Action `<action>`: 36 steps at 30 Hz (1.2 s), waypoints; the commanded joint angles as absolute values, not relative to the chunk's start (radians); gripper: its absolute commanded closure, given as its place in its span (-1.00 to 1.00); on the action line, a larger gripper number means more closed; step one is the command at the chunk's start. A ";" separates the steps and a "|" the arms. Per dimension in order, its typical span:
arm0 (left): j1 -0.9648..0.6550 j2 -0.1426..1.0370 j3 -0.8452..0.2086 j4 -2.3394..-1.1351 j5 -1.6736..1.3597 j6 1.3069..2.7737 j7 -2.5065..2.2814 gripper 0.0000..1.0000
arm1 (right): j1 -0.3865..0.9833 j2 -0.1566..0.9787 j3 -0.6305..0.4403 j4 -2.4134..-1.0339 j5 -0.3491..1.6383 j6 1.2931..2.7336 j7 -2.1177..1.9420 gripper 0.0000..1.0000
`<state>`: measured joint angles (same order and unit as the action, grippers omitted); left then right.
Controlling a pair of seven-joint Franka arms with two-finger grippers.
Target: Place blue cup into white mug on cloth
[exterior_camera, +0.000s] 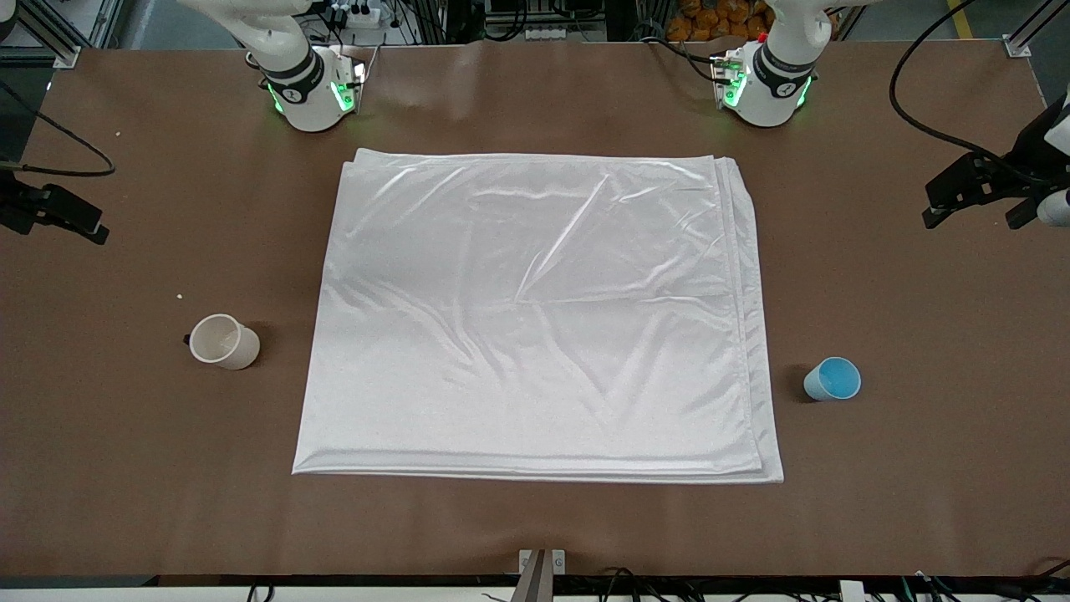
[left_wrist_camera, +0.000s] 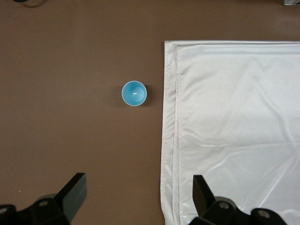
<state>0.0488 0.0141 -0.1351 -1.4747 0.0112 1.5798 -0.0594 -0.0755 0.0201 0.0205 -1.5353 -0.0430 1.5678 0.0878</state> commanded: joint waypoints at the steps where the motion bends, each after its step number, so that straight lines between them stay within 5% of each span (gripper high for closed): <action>1: 0.049 0.009 -0.133 -1.476 0.025 1.568 -0.040 -1.00 | -0.081 0.032 0.025 -1.514 -0.035 1.565 0.092 -1.00; 22: 0.051 0.009 -0.140 -1.489 0.023 1.568 -0.035 -1.00 | -0.080 0.031 0.023 -1.522 -0.035 1.566 0.091 -1.00; 36: 0.041 0.066 -0.143 -1.523 0.114 1.634 -0.057 -1.00 | -0.100 0.029 0.021 -1.652 -0.025 1.670 -0.026 -1.00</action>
